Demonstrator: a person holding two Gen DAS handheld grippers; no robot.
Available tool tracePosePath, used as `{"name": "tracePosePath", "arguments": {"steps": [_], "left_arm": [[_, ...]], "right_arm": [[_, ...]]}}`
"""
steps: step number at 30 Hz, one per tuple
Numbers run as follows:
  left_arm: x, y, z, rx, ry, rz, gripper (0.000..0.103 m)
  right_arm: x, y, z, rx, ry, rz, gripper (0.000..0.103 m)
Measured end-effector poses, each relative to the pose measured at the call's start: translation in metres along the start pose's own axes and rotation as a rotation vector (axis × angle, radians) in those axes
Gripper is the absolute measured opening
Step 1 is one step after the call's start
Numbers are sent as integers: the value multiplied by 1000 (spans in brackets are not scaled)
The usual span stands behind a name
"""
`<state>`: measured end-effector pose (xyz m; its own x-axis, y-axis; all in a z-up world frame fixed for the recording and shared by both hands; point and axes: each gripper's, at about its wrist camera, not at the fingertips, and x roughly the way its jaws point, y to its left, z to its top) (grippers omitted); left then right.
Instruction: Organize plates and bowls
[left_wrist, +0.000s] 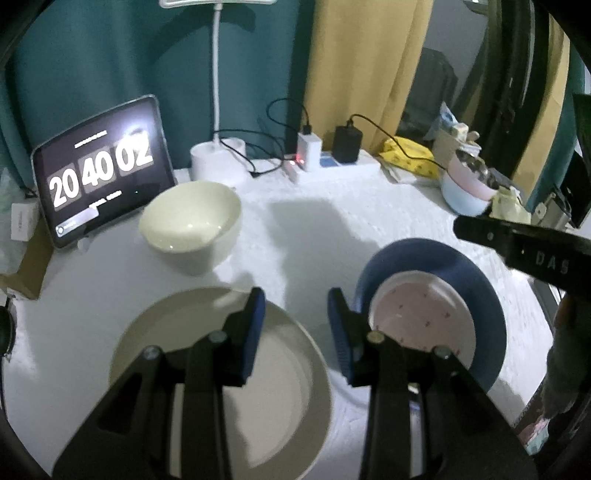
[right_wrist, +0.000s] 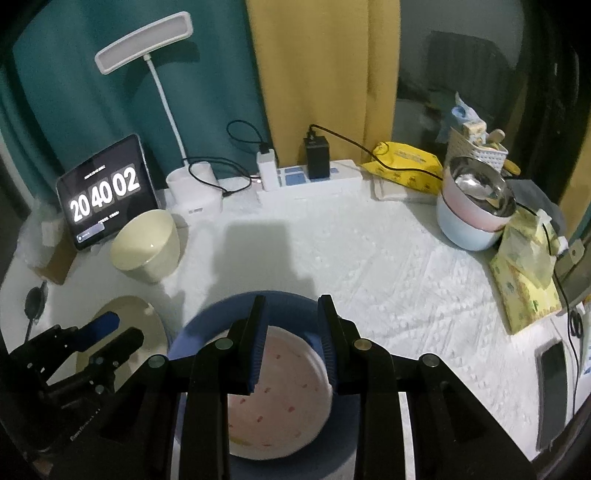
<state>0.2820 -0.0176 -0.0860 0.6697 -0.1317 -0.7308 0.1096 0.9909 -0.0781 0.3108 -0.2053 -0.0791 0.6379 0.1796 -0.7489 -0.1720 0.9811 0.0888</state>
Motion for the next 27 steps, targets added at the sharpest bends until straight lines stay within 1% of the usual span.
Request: {"name": "tracePosePath", "arguments": {"steps": [10, 15, 27], "left_arm": [[-3, 27, 8, -40, -23, 15, 37], [-4, 44, 12, -73, -37, 18, 44], [1, 88, 18, -121, -65, 47, 44]], "right_arm": [[11, 32, 12, -43, 3, 42, 29], [19, 49, 16, -73, 12, 59, 29], [44, 88, 24, -125, 41, 73, 29]]}}
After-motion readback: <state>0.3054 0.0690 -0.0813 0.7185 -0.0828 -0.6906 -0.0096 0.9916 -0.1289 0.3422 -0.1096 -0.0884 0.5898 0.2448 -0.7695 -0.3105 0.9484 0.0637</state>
